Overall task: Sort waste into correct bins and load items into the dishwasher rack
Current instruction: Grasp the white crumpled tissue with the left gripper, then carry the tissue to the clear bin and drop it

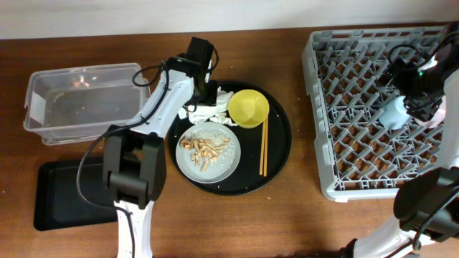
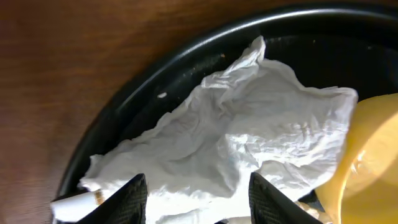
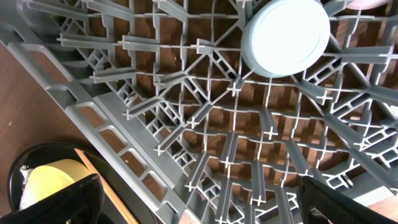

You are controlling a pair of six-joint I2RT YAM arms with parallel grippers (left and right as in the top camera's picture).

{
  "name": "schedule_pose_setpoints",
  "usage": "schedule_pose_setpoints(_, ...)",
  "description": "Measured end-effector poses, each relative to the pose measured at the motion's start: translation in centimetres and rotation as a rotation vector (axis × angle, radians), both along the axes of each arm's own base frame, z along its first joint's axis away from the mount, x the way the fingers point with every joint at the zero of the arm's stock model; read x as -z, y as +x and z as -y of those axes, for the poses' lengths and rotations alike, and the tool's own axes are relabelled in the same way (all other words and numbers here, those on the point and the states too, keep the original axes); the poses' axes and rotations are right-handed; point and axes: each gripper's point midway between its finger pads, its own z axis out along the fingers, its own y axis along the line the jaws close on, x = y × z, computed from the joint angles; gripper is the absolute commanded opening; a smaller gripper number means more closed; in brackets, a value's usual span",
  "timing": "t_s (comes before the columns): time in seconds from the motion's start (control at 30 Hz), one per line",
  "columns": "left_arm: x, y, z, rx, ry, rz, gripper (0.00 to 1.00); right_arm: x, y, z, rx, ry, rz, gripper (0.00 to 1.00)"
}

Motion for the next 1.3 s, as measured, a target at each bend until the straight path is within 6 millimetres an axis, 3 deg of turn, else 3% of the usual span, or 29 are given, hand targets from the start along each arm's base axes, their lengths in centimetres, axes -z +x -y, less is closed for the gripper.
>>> schedule_pose_setpoints(0.03,0.4,-0.1,0.1,-0.01,-0.003,-0.011,0.51,0.0,0.0,0.0,0.0,0.0,0.0,0.98)
schedule_pose_setpoints(0.1,2.2,-0.4,0.2,-0.018,0.001,-0.049,0.32,0.0,0.0,0.0,0.0,0.0,0.0,0.98)
schedule_pose_setpoints(0.13,2.3,-0.5,0.3,-0.023,-0.003,-0.052,0.1,0.0,0.0,0.0,0.0,0.0,0.0,0.98)
schedule_pose_setpoints(0.17,2.3,-0.5,0.4,-0.021,-0.006,-0.053,0.01,0.0,0.0,0.0,0.0,0.0,0.0,0.98)
schedule_pose_setpoints(0.27,2.3,-0.7,0.7,-0.021,-0.012,-0.062,0.01,0.0,0.0,0.0,0.0,0.0,0.0,0.98)
schedule_pose_setpoints(0.37,1.0,-1.5,0.4,-0.021,0.002,-0.1,0.01,0.0,0.0,0.0,0.0,0.0,0.0,0.98)
schedule_pose_setpoints(0.47,-1.6,-1.6,0.4,-0.025,-0.005,-0.082,0.01,0.0,0.0,0.0,0.0,0.0,-0.001,0.98)
schedule_pose_setpoints(0.57,-7.7,-1.7,-0.1,-0.034,-0.044,0.02,0.01,0.0,0.0,0.0,0.0,0.0,0.0,0.98)
schedule_pose_setpoints(0.6,-8.8,-1.6,-0.3,-0.039,-0.053,0.044,0.01,0.0,0.0,0.0,0.0,0.0,0.0,0.98)
schedule_pose_setpoints(0.67,-12.9,-1.5,-1.9,-0.067,-0.082,0.13,0.01,0.0,0.0,0.0,0.0,0.0,-0.001,0.98)
schedule_pose_setpoints(0.73,-16.0,-1.1,-4.9,-0.133,-0.046,0.215,0.01,0.0,0.0,0.0,0.0,0.0,0.0,0.98)
schedule_pose_setpoints(0.77,-17.5,-0.7,-8.8,-0.216,-0.003,0.26,0.01,0.0,0.0,0.0,0.0,0.0,0.0,0.98)
schedule_pose_setpoints(0.8,-18.2,0.0,-14.5,-0.345,0.054,0.292,0.01,0.0,0.0,0.0,0.0,0.0,0.0,0.98)
schedule_pose_setpoints(0.87,-18.5,0.3,-19.7,-0.46,0.077,0.31,0.01,0.0,0.0,0.0,0.0,0.0,0.0,0.99)
schedule_pose_setpoints(0.9,-18.5,-0.1,-23.9,-0.562,0.093,0.314,0.01,0.0,0.0,0.0,0.0,0.0,0.0,0.98)
schedule_pose_setpoints(0.97,-18.8,-0.8,-28.9,-0.691,0.105,0.329,0.01,0.0,0.0,0.0,0.0,0.0,0.0,0.98)
schedule_pose_setpoints(1.0,-18.9,-0.9,-30.2,-0.73,0.102,0.343,0.02,0.0,0.0,0.0,0.0,0.0,0.0,0.98)
schedule_pose_setpoints(1.03,-19.1,-0.9,-30.9,-0.755,0.098,0.358,0.38,0.0,0.0,0.0,0.0,0.0,0.0,0.99)
schedule_pose_setpoints(1.1,-19.2,-0.9,-31.7,-0.791,0.088,0.367,0.95,0.0,0.0,0.0,0.0,0.0,0.0,0.98)
schedule_pose_setpoints(1.13,-19.3,-0.8,-31.9,-0.823,0.073,0.381,0.99,0.0,0.0,0.0,0.0,0.0,-0.001,0.98)
schedule_pose_setpoints(1.23,-18.6,0.0,-32.0,-0.832,0.06,0.384,0.99,0.0,0.0,0.0,0.0,0.0,0.0,0.98)
schedule_pose_setpoints(1.27,-17.3,0.2,-31.5,-0.818,0.035,0.342,0.96,0.0,0.0,0.0,0.0,0.0,0.0,0.98)
schedule_pose_setpoints(1.3,-16.9,0.4,-30.7,-0.796,-0.006,0.33,0.83,0.0,0.0,0.0,0.0,0.0,0.0,0.98)
